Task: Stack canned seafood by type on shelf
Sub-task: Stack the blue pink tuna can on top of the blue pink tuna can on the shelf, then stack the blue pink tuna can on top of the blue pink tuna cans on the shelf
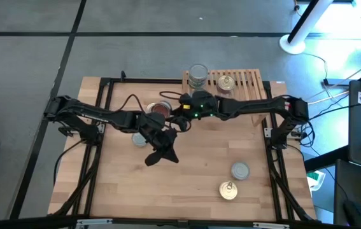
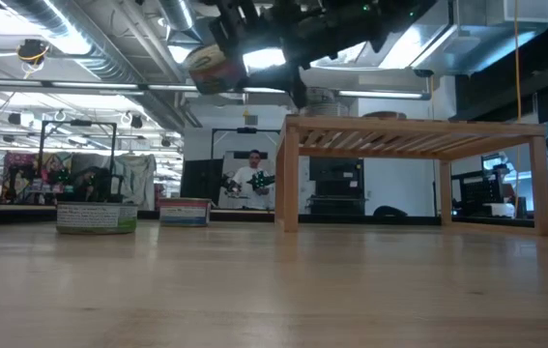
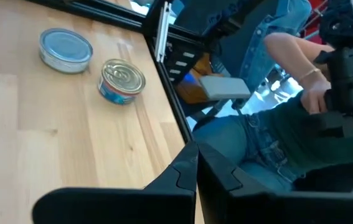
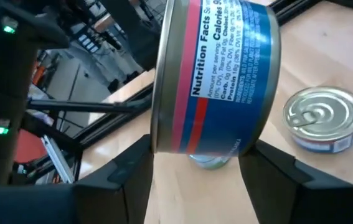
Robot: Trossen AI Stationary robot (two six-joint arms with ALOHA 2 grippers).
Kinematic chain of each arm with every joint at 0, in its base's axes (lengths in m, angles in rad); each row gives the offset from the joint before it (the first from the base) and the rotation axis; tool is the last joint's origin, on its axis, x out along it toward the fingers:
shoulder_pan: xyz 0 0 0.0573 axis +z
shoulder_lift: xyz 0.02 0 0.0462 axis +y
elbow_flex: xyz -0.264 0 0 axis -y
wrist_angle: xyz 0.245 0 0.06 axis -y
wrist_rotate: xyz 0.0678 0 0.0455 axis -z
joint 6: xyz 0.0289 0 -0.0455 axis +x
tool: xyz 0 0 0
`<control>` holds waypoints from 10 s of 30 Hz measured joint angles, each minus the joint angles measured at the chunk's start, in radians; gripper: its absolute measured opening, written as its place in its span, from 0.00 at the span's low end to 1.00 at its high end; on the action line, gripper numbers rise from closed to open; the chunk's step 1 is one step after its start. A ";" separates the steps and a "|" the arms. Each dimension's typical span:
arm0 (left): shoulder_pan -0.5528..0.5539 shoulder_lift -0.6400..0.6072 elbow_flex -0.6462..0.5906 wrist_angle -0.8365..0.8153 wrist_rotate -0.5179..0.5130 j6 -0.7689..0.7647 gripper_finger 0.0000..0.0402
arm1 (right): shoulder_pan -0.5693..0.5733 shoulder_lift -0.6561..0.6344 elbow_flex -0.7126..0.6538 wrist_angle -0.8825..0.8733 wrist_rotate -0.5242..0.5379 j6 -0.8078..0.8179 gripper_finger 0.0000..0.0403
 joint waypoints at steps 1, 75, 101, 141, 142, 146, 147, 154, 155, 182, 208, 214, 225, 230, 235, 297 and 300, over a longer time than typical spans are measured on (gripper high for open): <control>0.000 0.000 0.000 0.000 0.000 0.002 0.00 | -0.002 0.000 0.000 -0.001 0.000 -0.008 0.52; 0.416 0.620 0.569 0.598 -0.495 0.904 0.00 | -0.954 -0.416 -0.002 -0.994 -0.644 -0.109 0.52; 0.422 0.643 0.582 0.549 -0.502 0.926 0.00 | -0.953 -0.416 -0.001 -1.070 -0.704 -0.108 0.56; 0.394 0.643 0.582 0.515 -0.513 0.942 0.00 | -0.953 -0.415 -0.002 -1.101 -0.673 -0.062 0.65; 0.394 0.643 0.582 0.515 -0.513 0.942 0.00 | -0.953 -0.415 -0.002 -1.094 -0.673 -0.062 0.65; 0.394 0.643 0.582 0.527 -0.513 0.942 0.00 | -0.953 -0.415 -0.002 -1.067 -0.677 -0.012 0.65; 0.394 0.643 0.581 0.534 -0.513 0.942 0.00 | -0.953 -0.415 -0.002 -1.061 -0.680 0.001 0.65; 0.396 0.642 0.582 0.538 -0.519 0.942 0.00 | -0.953 -0.415 -0.002 -1.088 -0.693 0.036 0.65; 0.397 0.642 0.582 0.539 -0.520 0.942 0.00 | -0.953 -0.415 -0.002 -1.098 -0.698 0.047 0.65; 0.396 0.642 0.581 0.530 -0.520 0.941 0.00 | -0.932 -0.415 -0.002 -1.094 -0.602 0.287 0.65; 0.380 0.612 0.581 0.501 -0.520 0.798 0.00 | -0.855 -0.446 -0.002 -1.164 -0.617 0.127 0.65; 0.336 0.563 0.581 0.397 -0.520 0.797 0.00 | -0.855 -0.524 -0.002 -1.256 -0.594 0.008 0.65; 0.222 0.414 0.581 0.011 -0.518 0.777 0.00 | -0.854 -0.751 -0.002 -1.310 -0.510 -0.112 0.65; 0.197 0.313 0.581 -0.251 -0.493 0.650 0.00 | -0.854 -0.837 -0.002 -1.303 -0.508 -0.159 0.65; 0.192 0.215 0.581 -0.506 -0.478 0.562 0.00 | -0.854 -0.894 -0.002 -1.300 -0.492 -0.199 0.65; -0.188 0.502 0.201 0.609 -0.479 0.446 0.29 | 0.954 -0.613 -0.416 -0.805 0.283 1.078 0.65; -0.198 0.572 0.235 0.673 -0.479 0.475 0.33 | 1.004 -0.567 -0.416 -0.805 0.283 1.161 0.65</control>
